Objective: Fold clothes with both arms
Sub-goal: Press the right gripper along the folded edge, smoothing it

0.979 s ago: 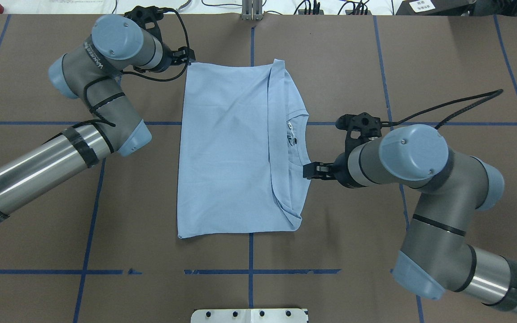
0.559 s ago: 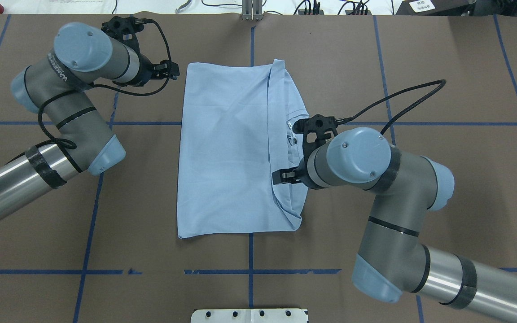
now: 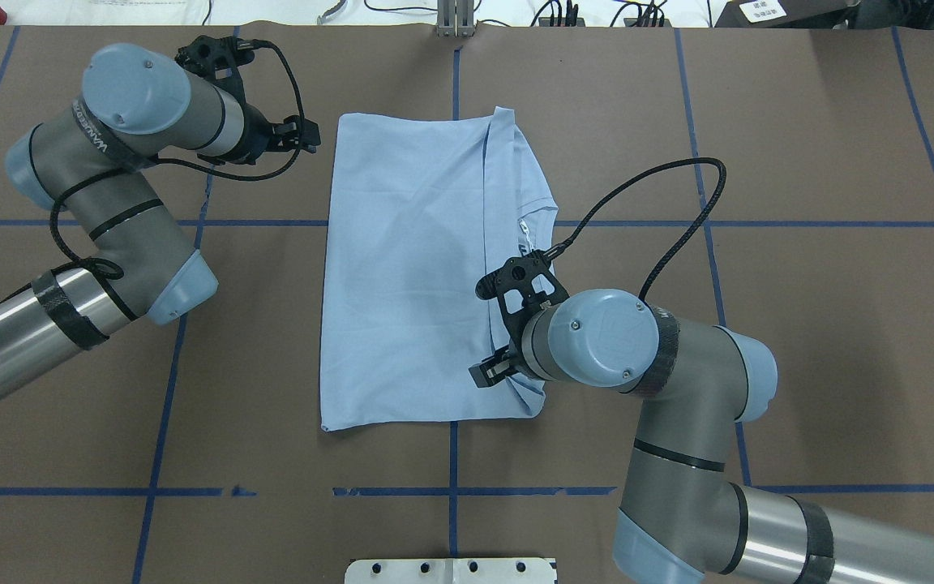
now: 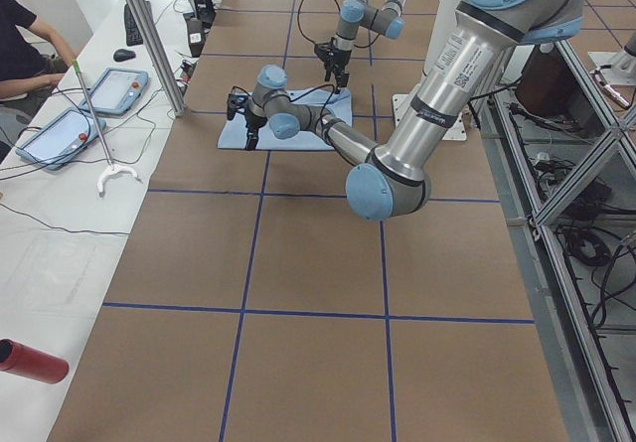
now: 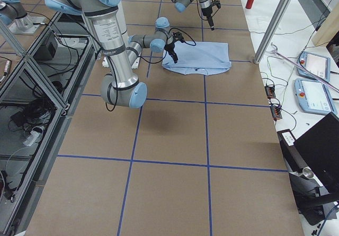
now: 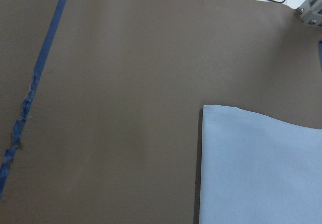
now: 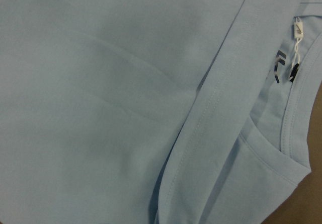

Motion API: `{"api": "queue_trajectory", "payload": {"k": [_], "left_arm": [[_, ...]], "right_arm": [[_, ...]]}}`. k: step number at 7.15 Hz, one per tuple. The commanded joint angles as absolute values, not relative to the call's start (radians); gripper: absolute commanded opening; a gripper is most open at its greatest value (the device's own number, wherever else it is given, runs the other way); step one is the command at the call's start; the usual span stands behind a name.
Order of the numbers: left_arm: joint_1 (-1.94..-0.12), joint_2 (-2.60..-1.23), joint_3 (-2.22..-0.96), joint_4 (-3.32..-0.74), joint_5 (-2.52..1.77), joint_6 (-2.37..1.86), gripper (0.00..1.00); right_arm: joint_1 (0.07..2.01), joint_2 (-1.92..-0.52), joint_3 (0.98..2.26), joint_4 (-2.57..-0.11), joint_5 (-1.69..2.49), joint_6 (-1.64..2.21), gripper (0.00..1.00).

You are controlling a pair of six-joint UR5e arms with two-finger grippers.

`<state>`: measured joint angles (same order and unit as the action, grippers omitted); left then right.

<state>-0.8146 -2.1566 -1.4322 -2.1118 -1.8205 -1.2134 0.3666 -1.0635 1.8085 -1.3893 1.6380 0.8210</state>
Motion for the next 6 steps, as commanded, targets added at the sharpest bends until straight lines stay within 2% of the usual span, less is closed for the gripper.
{"api": "queue_trajectory", "payload": {"k": [1, 3, 6], "left_arm": [[-0.815, -2.155, -1.431, -2.112, -1.821, -1.213, 1.00], [-0.813, -2.155, -1.430, -2.114, -1.821, -1.215, 1.00], [-0.811, -2.155, -1.427, -2.120, -1.821, -1.215, 1.00]], "right_arm": [[0.356, -1.061, 1.770, -1.347, 1.620, 0.805, 0.80], [0.344, -1.061, 1.727, -1.273, 1.620, 0.805, 0.55], [0.341, -1.062, 1.727, -1.273, 1.621, 0.801, 0.32]]}}
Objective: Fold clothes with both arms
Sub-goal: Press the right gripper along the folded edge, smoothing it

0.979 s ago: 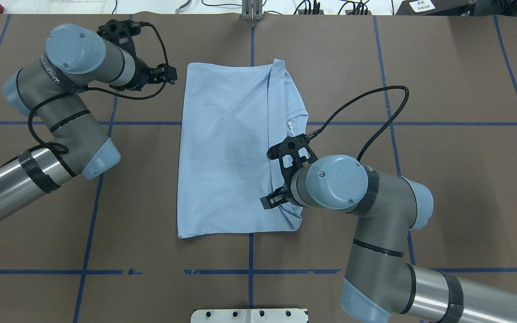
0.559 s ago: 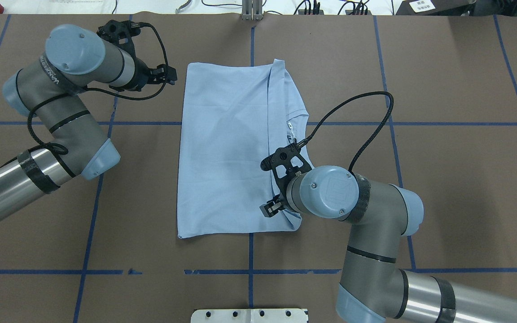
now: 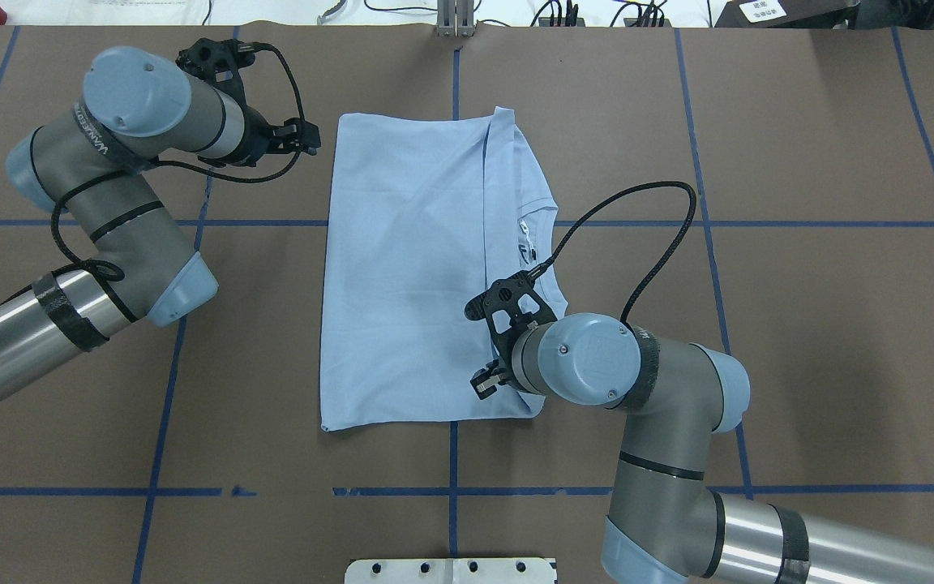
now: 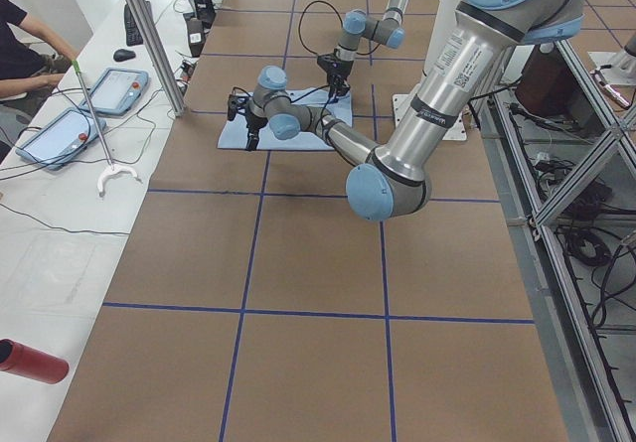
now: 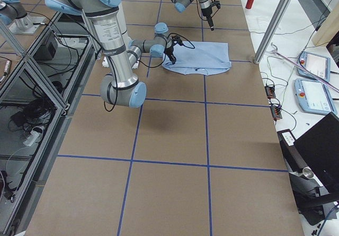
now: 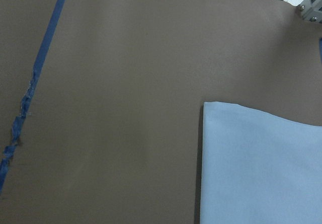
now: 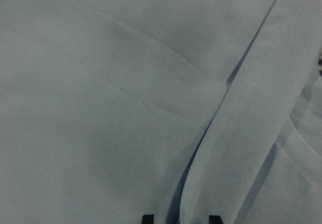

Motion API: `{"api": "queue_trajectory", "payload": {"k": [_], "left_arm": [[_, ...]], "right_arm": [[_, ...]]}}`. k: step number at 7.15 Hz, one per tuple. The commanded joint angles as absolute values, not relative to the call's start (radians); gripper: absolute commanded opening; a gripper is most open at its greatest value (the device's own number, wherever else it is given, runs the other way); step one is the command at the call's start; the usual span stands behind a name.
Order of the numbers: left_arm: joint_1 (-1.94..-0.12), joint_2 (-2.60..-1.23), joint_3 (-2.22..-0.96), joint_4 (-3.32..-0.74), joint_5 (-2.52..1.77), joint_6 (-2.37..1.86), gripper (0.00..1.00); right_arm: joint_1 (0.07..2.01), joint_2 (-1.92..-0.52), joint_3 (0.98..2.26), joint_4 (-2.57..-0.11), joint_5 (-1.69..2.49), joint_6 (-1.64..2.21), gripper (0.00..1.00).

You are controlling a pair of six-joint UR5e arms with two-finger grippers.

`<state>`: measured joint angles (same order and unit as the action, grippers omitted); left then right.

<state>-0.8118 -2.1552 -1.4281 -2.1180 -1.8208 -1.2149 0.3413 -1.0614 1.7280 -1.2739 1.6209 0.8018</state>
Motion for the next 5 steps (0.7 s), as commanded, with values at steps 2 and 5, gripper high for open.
{"api": "queue_trajectory", "payload": {"k": [2, 5], "left_arm": [[-0.810, -2.157, -1.427, -2.118, -1.821, -1.215, 1.00], [-0.810, -2.157, -1.427, -2.121, -1.819, -1.216, 1.00]], "right_arm": [[0.341, -1.065, 1.729, -1.273, 1.621, 0.799, 0.19], [0.347, -1.063, 1.741, -1.275, 1.626, 0.807, 0.00]]}}
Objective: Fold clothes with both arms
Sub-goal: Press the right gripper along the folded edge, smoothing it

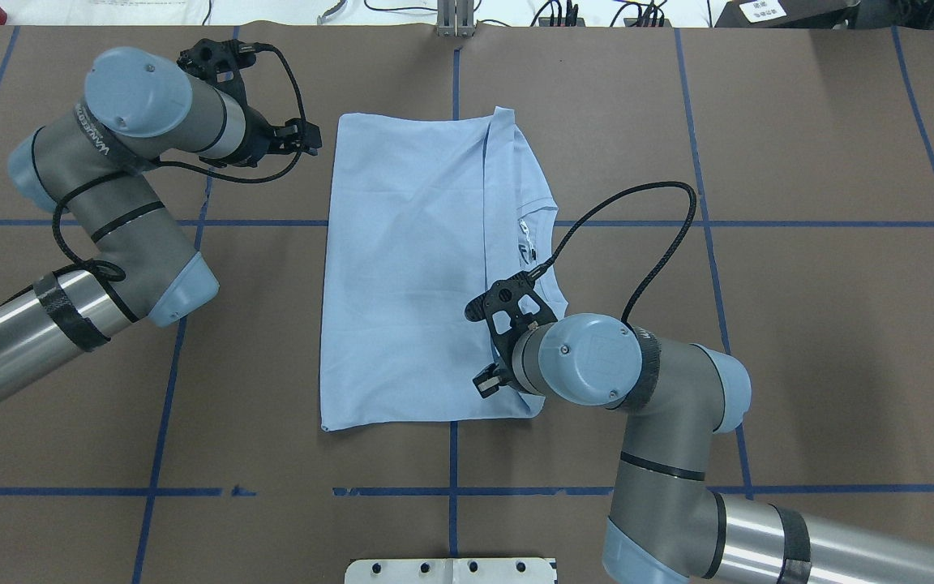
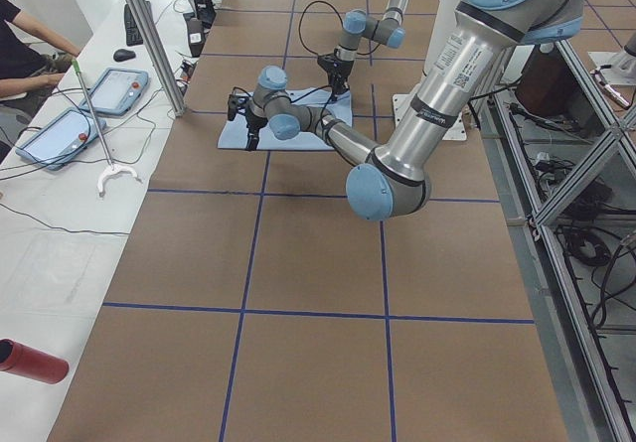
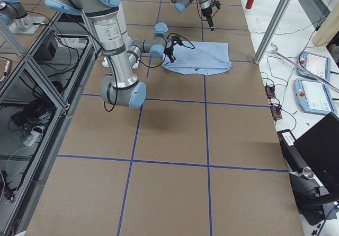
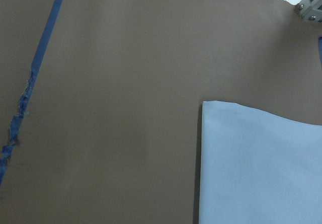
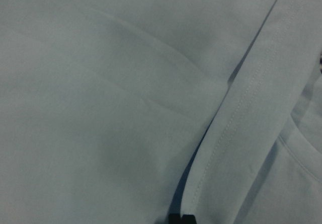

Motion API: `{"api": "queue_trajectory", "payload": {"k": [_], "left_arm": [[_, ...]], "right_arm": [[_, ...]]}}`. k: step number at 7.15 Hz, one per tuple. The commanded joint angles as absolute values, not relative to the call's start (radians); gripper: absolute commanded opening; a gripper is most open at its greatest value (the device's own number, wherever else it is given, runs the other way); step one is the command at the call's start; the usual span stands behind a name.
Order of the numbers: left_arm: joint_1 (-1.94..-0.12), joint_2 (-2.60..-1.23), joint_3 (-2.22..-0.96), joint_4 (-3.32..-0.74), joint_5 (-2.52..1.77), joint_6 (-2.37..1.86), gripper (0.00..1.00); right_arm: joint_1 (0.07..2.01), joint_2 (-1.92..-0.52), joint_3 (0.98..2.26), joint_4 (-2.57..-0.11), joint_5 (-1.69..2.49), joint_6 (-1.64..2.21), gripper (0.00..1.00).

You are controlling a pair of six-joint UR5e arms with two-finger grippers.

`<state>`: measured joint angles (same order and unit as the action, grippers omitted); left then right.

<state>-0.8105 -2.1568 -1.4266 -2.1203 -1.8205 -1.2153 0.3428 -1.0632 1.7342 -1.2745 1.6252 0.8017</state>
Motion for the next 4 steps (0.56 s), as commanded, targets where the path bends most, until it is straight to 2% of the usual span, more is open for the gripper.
{"api": "queue_trajectory", "payload": {"k": [1, 4], "left_arm": [[-0.810, -2.158, -1.425, -2.123, -1.821, -1.216, 1.00], [-0.808, -2.161, -1.422, -2.123, -1.819, -1.218, 1.00]], "right_arm": [[0.354, -1.068, 1.744, -1.276, 1.628, 0.808, 0.00], [0.376, -1.144, 1.799, -1.284, 1.631, 0.827, 0.00]]}}
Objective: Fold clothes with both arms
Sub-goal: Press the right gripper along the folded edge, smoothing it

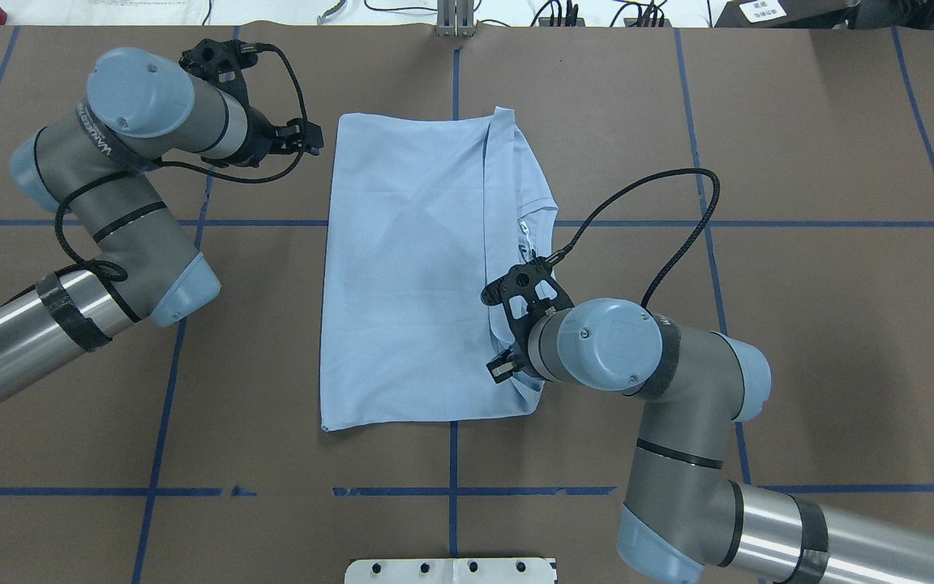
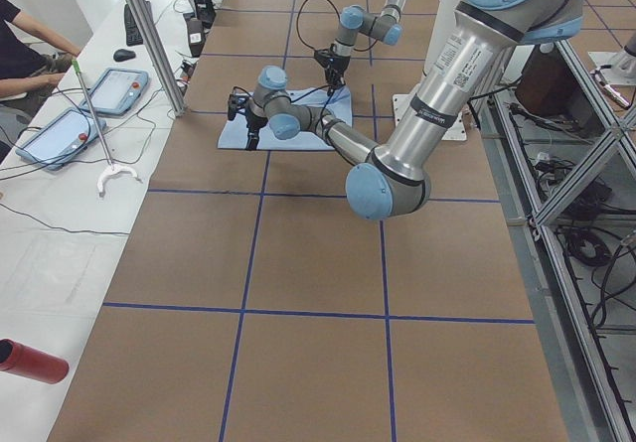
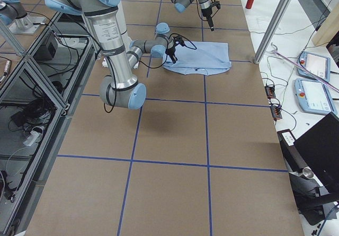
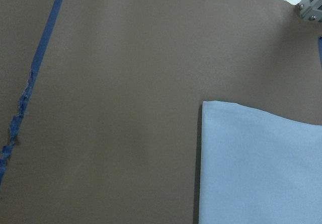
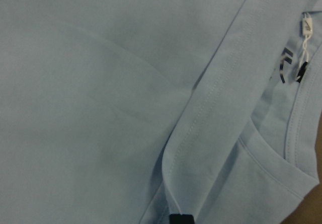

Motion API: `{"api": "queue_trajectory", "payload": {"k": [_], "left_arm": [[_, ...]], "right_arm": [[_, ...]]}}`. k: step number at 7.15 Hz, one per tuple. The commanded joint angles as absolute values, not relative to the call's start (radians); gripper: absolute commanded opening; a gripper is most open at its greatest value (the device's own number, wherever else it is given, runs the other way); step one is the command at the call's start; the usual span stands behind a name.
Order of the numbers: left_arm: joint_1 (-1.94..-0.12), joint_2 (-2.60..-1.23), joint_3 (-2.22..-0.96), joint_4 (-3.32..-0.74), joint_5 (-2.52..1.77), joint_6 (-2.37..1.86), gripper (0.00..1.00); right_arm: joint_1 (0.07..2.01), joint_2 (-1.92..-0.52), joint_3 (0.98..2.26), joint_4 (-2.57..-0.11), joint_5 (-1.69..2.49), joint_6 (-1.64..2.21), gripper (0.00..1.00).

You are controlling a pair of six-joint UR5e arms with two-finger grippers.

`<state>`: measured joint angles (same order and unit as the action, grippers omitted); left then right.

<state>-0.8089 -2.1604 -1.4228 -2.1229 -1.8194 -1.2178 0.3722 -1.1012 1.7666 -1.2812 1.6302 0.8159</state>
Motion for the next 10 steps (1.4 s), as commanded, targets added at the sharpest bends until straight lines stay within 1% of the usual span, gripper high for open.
{"api": "queue_trajectory", "payload": {"k": [1, 3, 4, 5, 7, 8, 9, 10], "left_arm": [[-0.808, -2.161, -1.420, -2.125, -1.819, -1.218, 1.00], [-0.808, -2.158, -1.405, -2.129, -1.819, -1.218, 1.00], [-0.808, -2.158, -1.401, -2.132, -1.819, -1.216, 1.00], [-0.808, -2.161, -1.401, -2.132, -1.819, -1.218, 1.00], [-0.808, -2.161, -1.402, -2.134, -1.819, -1.218, 1.00], [-0.808, -2.163, -1.402, -2.132, -1.819, -1.218, 1.00], [-0.808, -2.163, -1.402, -2.132, -1.819, -1.218, 1.00], [-0.808, -2.161, -1.401, -2.134, -1.819, -1.218, 1.00]], "right_arm": [[0.376, -1.191, 1.839, -1.284, 1.634, 0.880, 0.00], [0.374, -1.250, 1.885, -1.285, 1.675, 1.000, 0.00], [0.371, -1.255, 1.884, -1.284, 1.675, 1.009, 0.79], [0.368, -1.246, 1.882, -1.284, 1.674, 1.012, 1.00], [0.373, -1.236, 1.882, -1.284, 1.674, 1.012, 1.00], [0.374, -1.211, 1.879, -1.285, 1.671, 1.012, 1.00], [0.371, -1.181, 1.867, -1.285, 1.669, 1.012, 0.97], [0.370, -1.149, 1.838, -1.285, 1.670, 1.011, 0.86]]}}
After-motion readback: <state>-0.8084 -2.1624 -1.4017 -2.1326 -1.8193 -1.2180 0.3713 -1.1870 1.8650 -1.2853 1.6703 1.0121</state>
